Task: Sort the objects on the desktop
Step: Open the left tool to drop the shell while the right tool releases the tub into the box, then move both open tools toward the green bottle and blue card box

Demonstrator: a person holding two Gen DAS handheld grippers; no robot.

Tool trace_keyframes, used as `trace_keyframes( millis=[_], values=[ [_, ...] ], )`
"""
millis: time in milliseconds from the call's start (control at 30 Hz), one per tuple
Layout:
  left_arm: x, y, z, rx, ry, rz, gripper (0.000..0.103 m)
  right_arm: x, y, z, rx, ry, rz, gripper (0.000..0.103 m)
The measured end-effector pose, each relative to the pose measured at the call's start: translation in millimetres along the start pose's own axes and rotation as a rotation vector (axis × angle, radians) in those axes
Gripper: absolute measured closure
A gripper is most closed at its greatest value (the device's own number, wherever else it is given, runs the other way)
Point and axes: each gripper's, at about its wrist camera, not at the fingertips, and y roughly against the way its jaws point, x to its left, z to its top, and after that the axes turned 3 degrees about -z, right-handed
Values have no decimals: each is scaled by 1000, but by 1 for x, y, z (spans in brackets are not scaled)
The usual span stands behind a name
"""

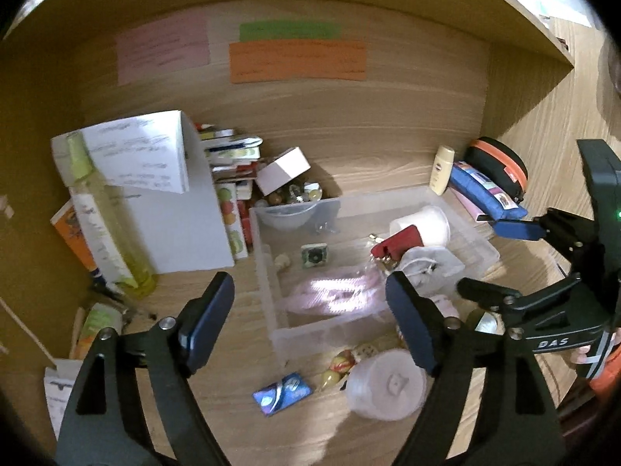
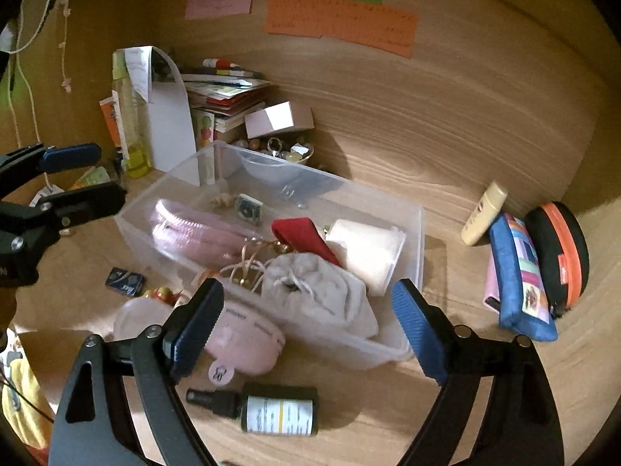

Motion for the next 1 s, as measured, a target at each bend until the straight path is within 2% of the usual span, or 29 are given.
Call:
trace_keyframes(
  millis=[167,333,467,700,1000],
  values=[
    [15,6,-13,36,44,16,15,-2,14,-17,-8,-10,-15,7],
    [24,3,-33,82,48,51,15,-2,19,-37,8,-12,-26,7],
    [30,-12,-56,162,43,72,15,-4,17,-54,39,-19,-19,7],
    [37,-33,-90,284,47,57,15,-2,-2,-79,153,-53,42,7],
    [35,-52,-95,338,46,34,15,27,-22,-81,205,7,96,7]
  ],
)
